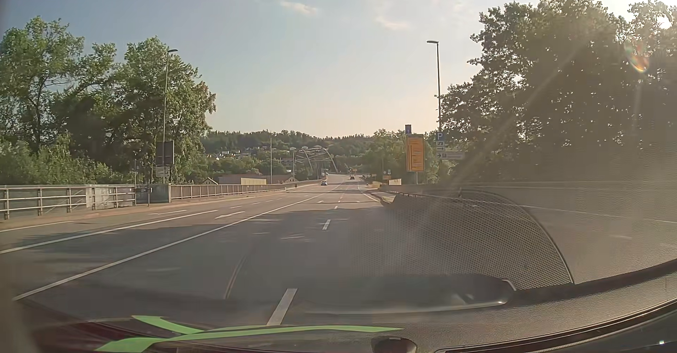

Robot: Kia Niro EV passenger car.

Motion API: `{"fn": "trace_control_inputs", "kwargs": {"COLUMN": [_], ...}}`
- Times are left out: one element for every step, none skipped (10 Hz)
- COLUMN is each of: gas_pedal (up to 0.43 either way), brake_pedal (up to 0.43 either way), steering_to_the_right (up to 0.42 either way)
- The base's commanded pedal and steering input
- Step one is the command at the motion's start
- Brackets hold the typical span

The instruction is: Follow the waypoints while adhering to traffic rules and regulations

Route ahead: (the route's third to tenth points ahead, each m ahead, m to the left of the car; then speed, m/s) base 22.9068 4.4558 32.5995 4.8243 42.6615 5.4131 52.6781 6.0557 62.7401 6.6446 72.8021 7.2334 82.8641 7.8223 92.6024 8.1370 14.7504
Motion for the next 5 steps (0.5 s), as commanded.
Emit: {"fn": "trace_control_inputs", "kwargs": {"gas_pedal": [0.059, 0.059, 0.059, 0.059, 0.059], "brake_pedal": [0.000, 0.000, 0.000, 0.000, 0.000], "steering_to_the_right": [-0.010, -0.010, -0.010, -0.010, -0.010]}}
